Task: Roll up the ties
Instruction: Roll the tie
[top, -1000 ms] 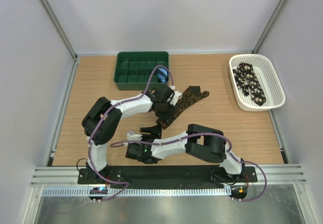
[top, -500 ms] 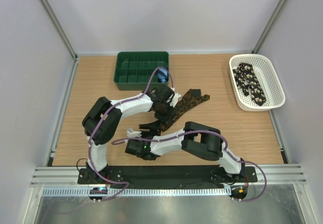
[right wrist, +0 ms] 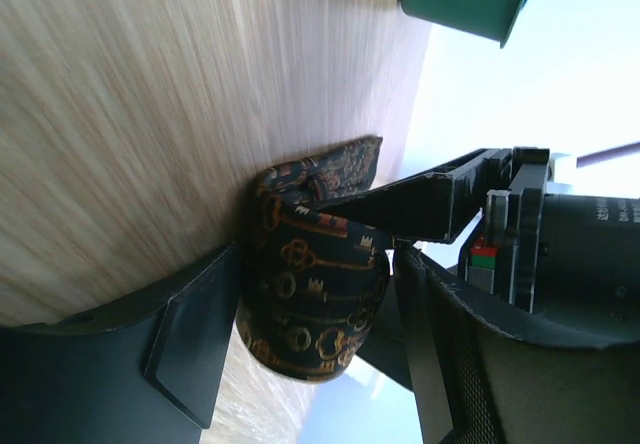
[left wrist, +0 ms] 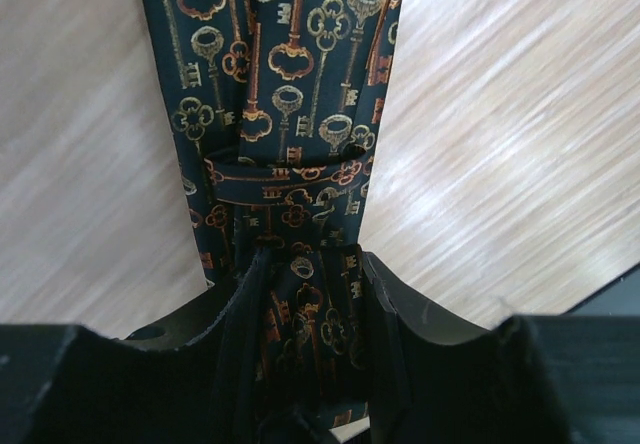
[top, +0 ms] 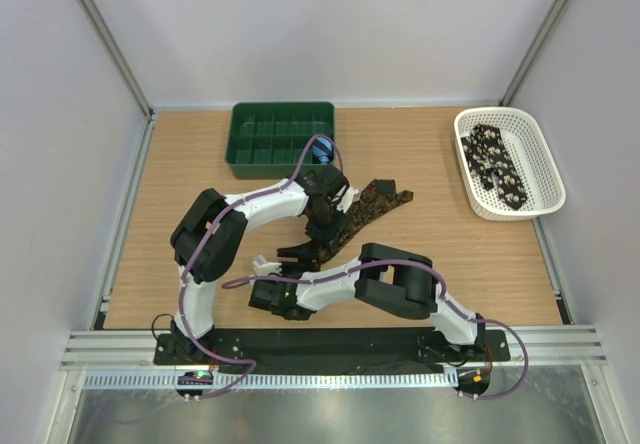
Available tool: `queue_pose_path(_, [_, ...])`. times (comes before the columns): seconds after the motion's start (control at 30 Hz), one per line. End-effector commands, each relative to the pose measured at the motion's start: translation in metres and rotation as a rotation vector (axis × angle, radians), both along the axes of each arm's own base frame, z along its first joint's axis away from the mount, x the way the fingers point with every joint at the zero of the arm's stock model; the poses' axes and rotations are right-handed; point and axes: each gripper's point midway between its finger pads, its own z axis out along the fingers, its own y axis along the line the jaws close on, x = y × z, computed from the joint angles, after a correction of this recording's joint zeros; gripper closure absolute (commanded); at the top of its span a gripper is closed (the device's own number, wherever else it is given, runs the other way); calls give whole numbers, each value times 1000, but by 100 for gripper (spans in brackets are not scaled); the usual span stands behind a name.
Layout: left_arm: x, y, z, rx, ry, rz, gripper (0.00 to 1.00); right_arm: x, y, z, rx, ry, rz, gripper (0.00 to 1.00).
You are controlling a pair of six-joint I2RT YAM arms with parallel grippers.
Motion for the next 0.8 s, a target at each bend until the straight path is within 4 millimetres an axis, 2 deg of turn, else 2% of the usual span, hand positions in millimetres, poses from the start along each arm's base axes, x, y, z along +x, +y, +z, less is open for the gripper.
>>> queue_pose_path(0.0, [-42,36,-22,166,186,0,78,-3,-13,-24,-1,50,-40,30])
queue_pose_path(0.2, [-46,39,-22,193,207,-9,78,-3,-19,-34,0,52,-68,28])
queue_pose_path(0.33, [-51,36,-24,189,227,-20,78,-1,-18,-32,11,63,-69,31])
queue_pose_path(0.4, [-53,36,-23,194,240,-25,79,2,-20,-33,1,68,-80,38])
queue_pose_path(0.43, [-53,35,-21,191,238,-27,79,2,-22,-34,-1,75,-84,47])
queue_pose_path(0.5, [-54,36,-20,194,247,-30,79,3,-23,-36,2,80,-94,55])
queue_pose_path(0.57, [-55,35,-18,188,247,-34,78,2,-22,-35,19,84,-100,68])
queue_pose_path(0.7, [-55,36,-16,187,246,-44,76,2,-20,-34,37,96,-107,78])
queue_pose_path(0.77, [-55,36,-16,188,243,-53,71,3,-18,-32,46,94,-108,81])
